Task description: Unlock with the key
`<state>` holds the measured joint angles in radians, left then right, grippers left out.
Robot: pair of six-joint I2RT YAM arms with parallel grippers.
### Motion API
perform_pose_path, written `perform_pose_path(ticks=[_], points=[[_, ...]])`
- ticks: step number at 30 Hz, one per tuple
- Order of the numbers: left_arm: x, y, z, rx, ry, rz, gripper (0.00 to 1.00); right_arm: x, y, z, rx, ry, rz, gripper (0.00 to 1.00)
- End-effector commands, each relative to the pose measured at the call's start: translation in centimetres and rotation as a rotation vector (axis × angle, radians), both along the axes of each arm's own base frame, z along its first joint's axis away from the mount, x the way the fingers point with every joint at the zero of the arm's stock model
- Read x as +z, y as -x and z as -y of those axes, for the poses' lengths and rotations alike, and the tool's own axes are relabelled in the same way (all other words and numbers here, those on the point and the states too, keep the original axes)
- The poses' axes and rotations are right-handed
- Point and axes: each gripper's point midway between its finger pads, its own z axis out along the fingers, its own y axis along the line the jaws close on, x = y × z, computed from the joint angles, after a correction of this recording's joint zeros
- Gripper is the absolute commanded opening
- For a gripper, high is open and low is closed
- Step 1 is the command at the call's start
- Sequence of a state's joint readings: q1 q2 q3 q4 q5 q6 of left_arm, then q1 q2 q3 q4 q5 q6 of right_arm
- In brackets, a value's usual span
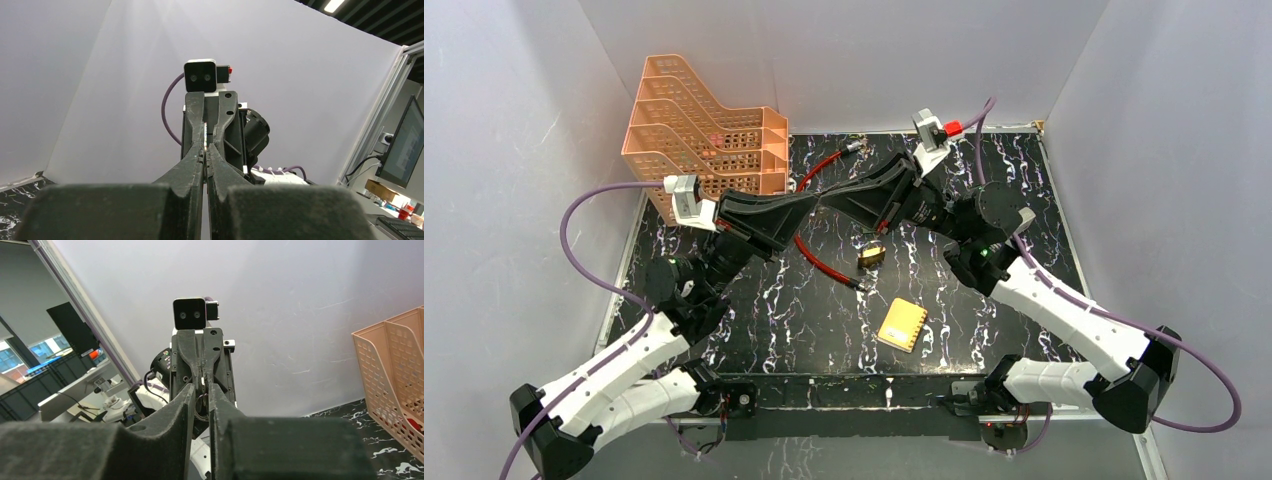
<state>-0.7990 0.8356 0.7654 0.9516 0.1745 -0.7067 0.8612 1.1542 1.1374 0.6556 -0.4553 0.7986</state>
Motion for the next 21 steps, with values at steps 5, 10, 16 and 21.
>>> perform_pose_path(ticks=[5, 10, 16, 21], points=[[3.5, 1.4, -1.9, 0.018, 0.100, 0.082, 0.00, 3.1, 1.7, 1.1, 0.021, -0.081, 0.078, 0.19], [3.3, 1.5, -1.8, 0.008, 0.094, 0.086, 0.00, 3.2, 1.7, 1.2, 0.016, -0.082, 0.091, 0.00], [2.6, 1.5, -1.7, 0.005, 0.084, 0.076, 0.00, 3.3, 1.8, 1.5, -0.009, -0.069, 0.127, 0.00], [1.5, 1.5, -2.1, 0.037, 0.036, 0.059, 0.59, 3.5, 2.0, 2.1, -0.053, -0.015, 0.178, 0.00]])
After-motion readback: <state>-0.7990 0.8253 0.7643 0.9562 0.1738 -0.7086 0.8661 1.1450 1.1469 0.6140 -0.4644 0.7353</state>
